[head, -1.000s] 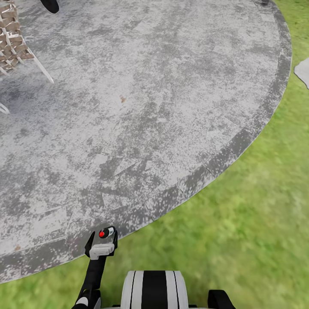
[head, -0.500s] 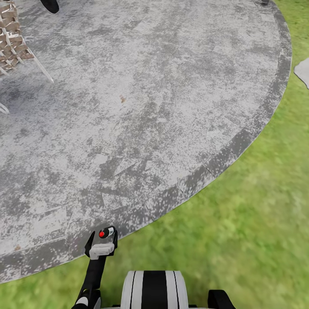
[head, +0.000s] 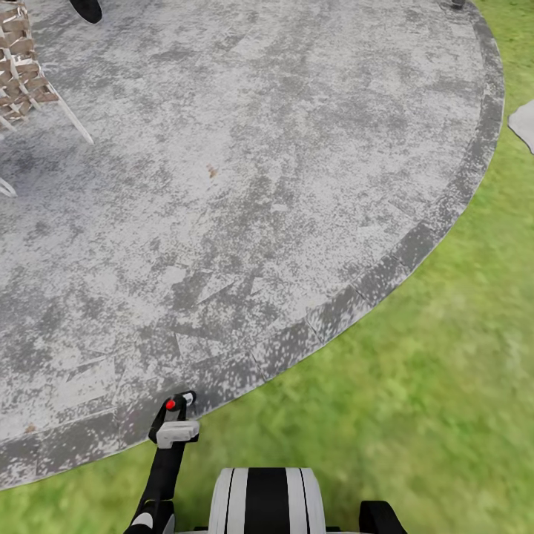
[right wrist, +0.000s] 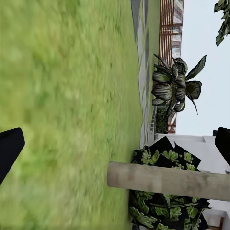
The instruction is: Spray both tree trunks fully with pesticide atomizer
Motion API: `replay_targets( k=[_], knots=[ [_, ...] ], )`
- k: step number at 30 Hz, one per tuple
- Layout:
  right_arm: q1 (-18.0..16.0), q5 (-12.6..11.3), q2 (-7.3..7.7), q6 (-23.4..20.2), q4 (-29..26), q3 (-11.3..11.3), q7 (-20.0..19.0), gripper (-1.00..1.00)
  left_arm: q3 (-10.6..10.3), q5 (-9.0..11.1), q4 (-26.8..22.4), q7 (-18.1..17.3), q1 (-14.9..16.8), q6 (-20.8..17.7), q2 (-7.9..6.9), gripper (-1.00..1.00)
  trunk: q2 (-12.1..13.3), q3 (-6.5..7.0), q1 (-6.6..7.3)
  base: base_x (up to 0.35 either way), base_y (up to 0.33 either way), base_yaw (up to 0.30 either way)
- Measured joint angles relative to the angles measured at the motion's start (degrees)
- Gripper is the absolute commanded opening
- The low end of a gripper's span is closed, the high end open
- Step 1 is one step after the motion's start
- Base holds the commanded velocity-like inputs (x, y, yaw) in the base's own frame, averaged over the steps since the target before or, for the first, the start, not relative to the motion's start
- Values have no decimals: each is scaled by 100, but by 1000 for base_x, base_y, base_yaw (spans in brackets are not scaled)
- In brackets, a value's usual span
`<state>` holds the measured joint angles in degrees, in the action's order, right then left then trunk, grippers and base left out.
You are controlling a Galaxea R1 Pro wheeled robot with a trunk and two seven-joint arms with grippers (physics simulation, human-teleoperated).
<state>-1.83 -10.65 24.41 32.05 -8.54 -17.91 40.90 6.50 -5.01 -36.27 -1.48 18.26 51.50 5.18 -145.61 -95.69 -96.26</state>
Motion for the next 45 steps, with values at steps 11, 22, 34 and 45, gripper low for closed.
replay_targets(
  k=[11, 22, 34, 45],
  knots=[
    [0, 0, 0, -1, 0, 0, 0, 100, 2, 28, -11, 5, 0, 1, 2, -100, 0, 0, 0, 0, 0, 0],
    [0, 0, -8, -1, 1, 0, 0, 100, 25, 114, -13, 19, 0, -7, 17, -100, 0, 0, -1, 0, 0, 0],
    [0, 0, -9, -5, 1, 0, 0, 100, 30, 106, -14, 25, 0, -2, 26, -100, 0, 0, -1, 0, 0, 0],
    [0, 0, -9, -5, 1, 0, 0, 100, 34, 118, -13, 26, 0, 1, 28, -100, 3, 43, 4, 0, 0, 0]
  ],
)
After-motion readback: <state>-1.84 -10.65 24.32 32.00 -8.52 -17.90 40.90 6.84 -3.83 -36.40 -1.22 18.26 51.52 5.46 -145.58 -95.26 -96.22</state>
